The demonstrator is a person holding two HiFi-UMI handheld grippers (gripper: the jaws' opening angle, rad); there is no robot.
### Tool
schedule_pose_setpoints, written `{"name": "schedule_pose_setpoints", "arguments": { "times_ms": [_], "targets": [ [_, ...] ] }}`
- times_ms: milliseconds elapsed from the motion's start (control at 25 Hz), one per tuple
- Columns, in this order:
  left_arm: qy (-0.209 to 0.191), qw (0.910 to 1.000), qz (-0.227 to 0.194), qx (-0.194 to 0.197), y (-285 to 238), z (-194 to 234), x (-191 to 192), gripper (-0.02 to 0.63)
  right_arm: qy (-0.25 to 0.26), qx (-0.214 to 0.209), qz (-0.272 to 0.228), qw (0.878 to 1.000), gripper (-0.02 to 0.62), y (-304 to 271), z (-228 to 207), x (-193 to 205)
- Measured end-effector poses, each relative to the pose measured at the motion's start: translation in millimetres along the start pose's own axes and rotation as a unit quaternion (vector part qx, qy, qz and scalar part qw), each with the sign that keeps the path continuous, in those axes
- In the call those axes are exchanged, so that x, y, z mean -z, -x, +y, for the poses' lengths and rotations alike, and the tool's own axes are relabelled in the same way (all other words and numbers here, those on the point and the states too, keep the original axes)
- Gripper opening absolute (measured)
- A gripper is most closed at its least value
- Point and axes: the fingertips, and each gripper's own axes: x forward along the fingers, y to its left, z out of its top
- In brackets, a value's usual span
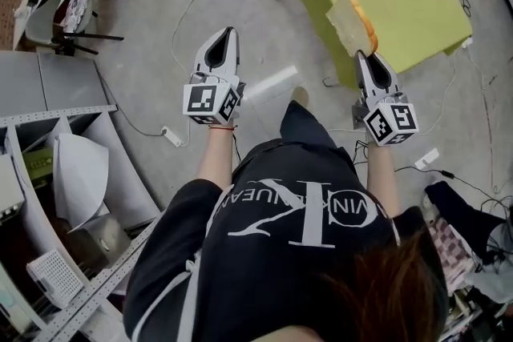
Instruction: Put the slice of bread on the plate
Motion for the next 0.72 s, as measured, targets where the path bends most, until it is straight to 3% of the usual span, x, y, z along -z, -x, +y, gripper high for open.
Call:
{"name": "schedule_pose_setpoints", "arguments": {
  "times_ms": [720],
  "targets": [
    [0.001,0.9993,0.001,0.036,-160.7,13.8,-0.9,0.003,-0.013,-0.010,0.019,1.000,0.083,-111.1,-75.0,-23.4]
  ]
}}
